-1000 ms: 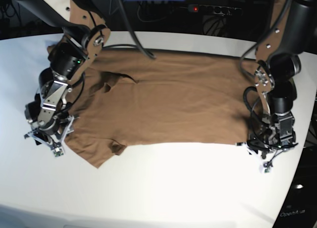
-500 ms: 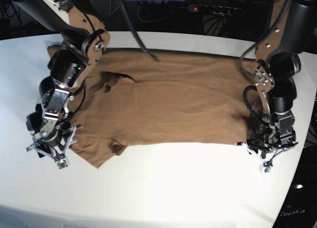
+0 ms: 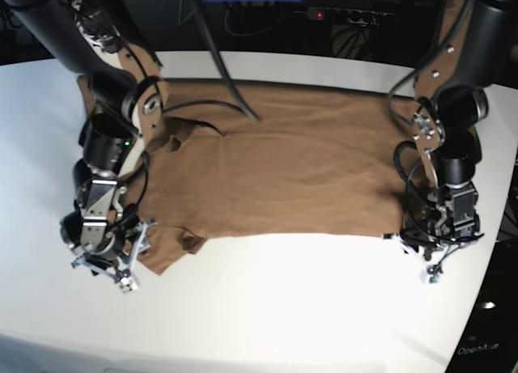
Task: Fold the T-shirt properly
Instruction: 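Lower both grippers and pinch the hem corners, then lift the hem with both grippers and fold it toward the collar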
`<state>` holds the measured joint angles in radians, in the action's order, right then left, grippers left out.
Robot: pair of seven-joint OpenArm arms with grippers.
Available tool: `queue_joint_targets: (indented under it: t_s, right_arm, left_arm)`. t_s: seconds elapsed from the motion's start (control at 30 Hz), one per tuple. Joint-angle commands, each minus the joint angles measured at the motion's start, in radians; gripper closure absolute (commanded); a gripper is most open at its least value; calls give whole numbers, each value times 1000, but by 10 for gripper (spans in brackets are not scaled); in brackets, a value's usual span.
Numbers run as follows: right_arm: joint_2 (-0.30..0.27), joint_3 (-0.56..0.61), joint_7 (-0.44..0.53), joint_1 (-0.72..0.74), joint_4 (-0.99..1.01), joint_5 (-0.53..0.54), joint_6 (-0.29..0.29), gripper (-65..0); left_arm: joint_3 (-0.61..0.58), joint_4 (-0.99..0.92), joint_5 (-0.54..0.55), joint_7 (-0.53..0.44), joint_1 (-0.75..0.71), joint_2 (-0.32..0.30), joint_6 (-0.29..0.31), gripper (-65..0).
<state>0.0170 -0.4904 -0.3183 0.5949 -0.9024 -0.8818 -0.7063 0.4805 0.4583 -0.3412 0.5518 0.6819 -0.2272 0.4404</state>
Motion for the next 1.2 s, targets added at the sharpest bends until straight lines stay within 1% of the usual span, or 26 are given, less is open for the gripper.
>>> queue_joint_targets:
  t_s: [0.0,0.2,0.33,0.43,0.57,0.67,0.9,1.17]
  right_arm:
    - [-18,3,14,46,-7,16,8,-369]
    - [-45,2,15,75,1,25,8,-369]
    - [-55,2,15,75,30,66,8,-369]
    - [-91,8,23,92,121,118,8,-369]
    - [-137,3,112,110,257,134,8,-369]
    - [-154,3,155,118,322,134,8,-369]
    - [-162,2,212,119,391,134,8,-369]
    - [-160,2,215,119,392,134,8,-358]
  left_arm:
    - [-4,-6,-16,55,2,7,7,-83]
    - [-4,-6,-16,55,2,7,7,-83]
    - [-3,-10,-16,55,2,7,5,-83]
    - [-3,-10,-16,55,2,10,5,-83]
    - [-4,-3,-22,55,2,25,5,-83]
    - [-4,-3,-19,55,2,27,4,-83]
    - [-4,-13,-16,52,0,28,4,-83]
    - [-3,-3,-16,53,-18,28,4,-83]
